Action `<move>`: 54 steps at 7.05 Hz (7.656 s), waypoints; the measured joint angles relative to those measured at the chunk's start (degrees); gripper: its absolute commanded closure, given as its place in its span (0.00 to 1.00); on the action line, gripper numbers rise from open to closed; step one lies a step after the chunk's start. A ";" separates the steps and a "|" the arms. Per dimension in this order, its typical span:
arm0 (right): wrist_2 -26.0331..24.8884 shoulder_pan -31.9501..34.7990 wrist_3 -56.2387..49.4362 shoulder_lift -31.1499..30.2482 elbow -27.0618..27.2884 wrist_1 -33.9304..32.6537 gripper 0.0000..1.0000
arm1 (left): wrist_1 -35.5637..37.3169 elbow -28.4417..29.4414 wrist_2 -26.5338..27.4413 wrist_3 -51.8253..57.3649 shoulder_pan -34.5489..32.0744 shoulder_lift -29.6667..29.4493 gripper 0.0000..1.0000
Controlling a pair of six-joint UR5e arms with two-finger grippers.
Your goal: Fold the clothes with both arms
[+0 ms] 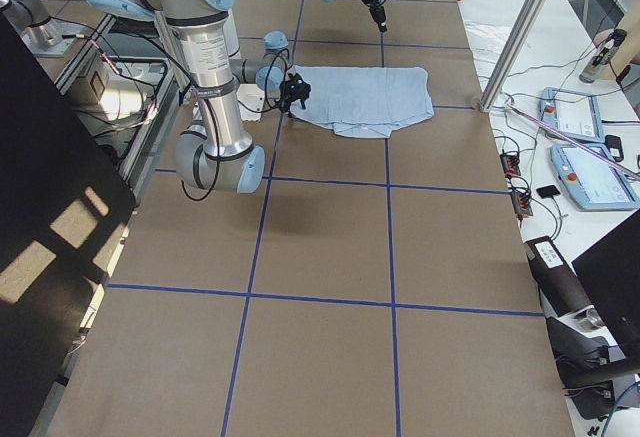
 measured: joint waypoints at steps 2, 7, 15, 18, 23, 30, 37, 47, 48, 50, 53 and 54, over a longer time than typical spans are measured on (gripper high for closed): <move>0.05 -0.07 -0.46 -0.06 -0.02 0.07 1.00 | 0.00 -0.15 -0.01 0.00 -0.01 0.05 0.56; 0.11 -0.42 -1.26 -0.12 0.56 -0.25 1.00 | 0.02 -0.38 0.08 -0.16 -0.01 0.09 0.56; 0.29 0.73 -1.22 -0.37 2.59 -0.81 1.00 | 2.19 -4.91 0.05 -4.79 1.04 0.81 0.55; 0.32 1.02 -1.22 -0.83 3.36 -0.90 1.00 | 6.27 -17.54 6.49 -19.22 13.64 6.84 0.52; 0.19 0.73 -1.22 -0.90 6.52 -4.88 1.00 | 11.43 -20.85 21.72 -35.47 34.24 11.45 0.49; 0.00 0.19 -1.22 -0.91 6.39 -4.94 1.00 | 14.91 -20.23 22.75 -38.54 40.12 9.65 0.46; -0.01 0.15 -1.22 -1.10 6.37 -4.94 1.00 | 14.94 -19.39 22.83 -38.64 41.50 8.49 1.00; -4.30 -4.12 1.14 -2.71 21.43 -16.52 1.00 | 23.41 -35.72 25.11 -44.68 43.24 8.35 1.00; -4.03 -2.28 0.22 -1.97 21.43 -16.72 1.00 | 23.65 -36.15 24.51 -42.34 40.87 7.23 1.00; -1.23 4.23 -4.48 -0.03 19.68 -15.90 1.00 | 24.76 -34.89 20.10 -35.47 32.96 3.98 1.00; 7.70 15.82 -11.80 5.12 8.32 -8.37 1.00 | 25.64 -25.53 14.35 -27.22 21.64 -3.34 1.00; 9.87 18.72 -14.14 6.89 4.79 -7.29 1.00 | 25.54 -22.29 12.86 -24.83 18.43 -5.12 1.00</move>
